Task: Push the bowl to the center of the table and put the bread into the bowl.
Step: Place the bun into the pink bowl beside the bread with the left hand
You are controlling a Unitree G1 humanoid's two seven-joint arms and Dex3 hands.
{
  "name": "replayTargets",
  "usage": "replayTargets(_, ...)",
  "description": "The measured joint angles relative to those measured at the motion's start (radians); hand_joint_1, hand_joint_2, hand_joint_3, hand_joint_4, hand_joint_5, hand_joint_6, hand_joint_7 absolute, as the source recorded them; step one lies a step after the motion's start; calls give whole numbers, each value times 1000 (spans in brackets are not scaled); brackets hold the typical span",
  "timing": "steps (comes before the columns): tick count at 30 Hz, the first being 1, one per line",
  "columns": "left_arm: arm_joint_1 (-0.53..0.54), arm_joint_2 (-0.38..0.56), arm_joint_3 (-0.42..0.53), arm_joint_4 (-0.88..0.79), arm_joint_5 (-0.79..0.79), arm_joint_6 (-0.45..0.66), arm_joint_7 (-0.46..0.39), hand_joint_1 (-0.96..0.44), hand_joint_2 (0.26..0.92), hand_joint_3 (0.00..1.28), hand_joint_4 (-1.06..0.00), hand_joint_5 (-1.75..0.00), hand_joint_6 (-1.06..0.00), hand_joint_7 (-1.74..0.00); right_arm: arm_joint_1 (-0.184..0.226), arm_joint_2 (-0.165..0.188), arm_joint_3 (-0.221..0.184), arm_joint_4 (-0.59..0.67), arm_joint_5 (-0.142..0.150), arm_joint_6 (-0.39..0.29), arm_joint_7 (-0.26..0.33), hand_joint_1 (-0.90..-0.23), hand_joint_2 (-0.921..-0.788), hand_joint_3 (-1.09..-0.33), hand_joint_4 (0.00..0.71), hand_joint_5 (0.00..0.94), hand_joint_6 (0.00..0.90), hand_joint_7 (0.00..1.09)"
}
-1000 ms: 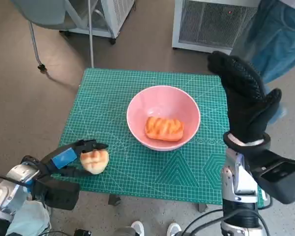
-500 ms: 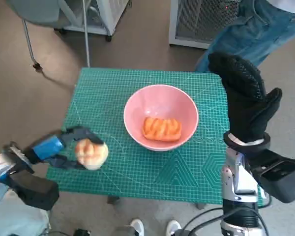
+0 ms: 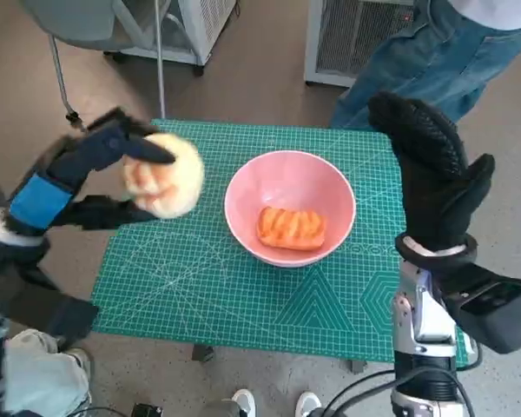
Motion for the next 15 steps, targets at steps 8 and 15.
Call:
replayTargets(8, -121, -130, -170, 19, 141, 87, -48, -1, 921, 82, -668, -1176, -614, -1186, -8, 2, 1, 21, 2, -14, 15, -598, -921, -765, 272, 79, -1, 738)
replayTargets(15, -227, -212, -282, 152, 222, 142, -66, 0, 921, 97, -641, -1194, -606, -1206, -5, 0, 1, 17, 17, -16, 25, -599, -921, -764, 272, 82, -1, 739)
